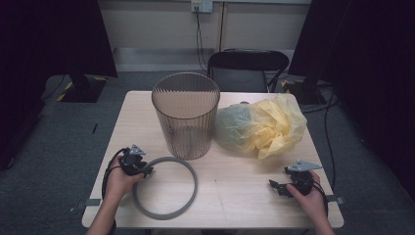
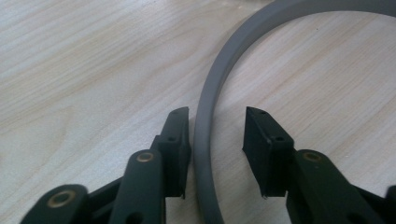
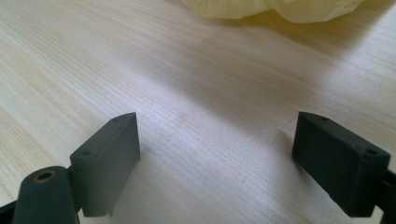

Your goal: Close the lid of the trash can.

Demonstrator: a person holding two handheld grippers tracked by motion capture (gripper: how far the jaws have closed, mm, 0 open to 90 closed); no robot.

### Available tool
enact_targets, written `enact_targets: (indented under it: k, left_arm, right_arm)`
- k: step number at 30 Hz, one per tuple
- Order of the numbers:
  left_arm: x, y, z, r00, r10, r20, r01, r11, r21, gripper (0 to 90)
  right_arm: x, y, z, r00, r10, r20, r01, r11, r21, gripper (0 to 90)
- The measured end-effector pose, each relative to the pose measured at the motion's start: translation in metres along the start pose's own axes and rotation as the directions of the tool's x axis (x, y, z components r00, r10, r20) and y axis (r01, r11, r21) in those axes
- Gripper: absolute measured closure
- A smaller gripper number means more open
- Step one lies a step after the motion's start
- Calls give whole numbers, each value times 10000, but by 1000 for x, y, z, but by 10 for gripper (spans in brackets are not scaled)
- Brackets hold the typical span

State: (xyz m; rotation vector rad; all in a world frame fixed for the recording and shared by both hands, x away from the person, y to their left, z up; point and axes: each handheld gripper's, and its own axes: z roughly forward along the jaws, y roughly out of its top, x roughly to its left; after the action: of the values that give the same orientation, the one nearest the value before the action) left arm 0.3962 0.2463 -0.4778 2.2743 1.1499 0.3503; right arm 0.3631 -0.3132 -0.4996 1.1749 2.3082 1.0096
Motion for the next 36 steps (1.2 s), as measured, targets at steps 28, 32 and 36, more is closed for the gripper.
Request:
enact_targets:
  k: [28,32,36]
  left_arm:
    - [4,-6,-2,9990,-431,116,434,9987,-258,817]
    - [8,-6,-5,9948,-865,534,867,9962,-4,825]
    - [11,-8,-8,9874,-1293,910,1304,9914,-66,829]
  right_arm:
    - [0,0,0,10000,-8,-3,8,10000,-1,140]
    - [0,0,0,10000,-6,-5,6,10000,0,141]
    - [0,0,0,10000,-8,-4,8,10000,-1,141]
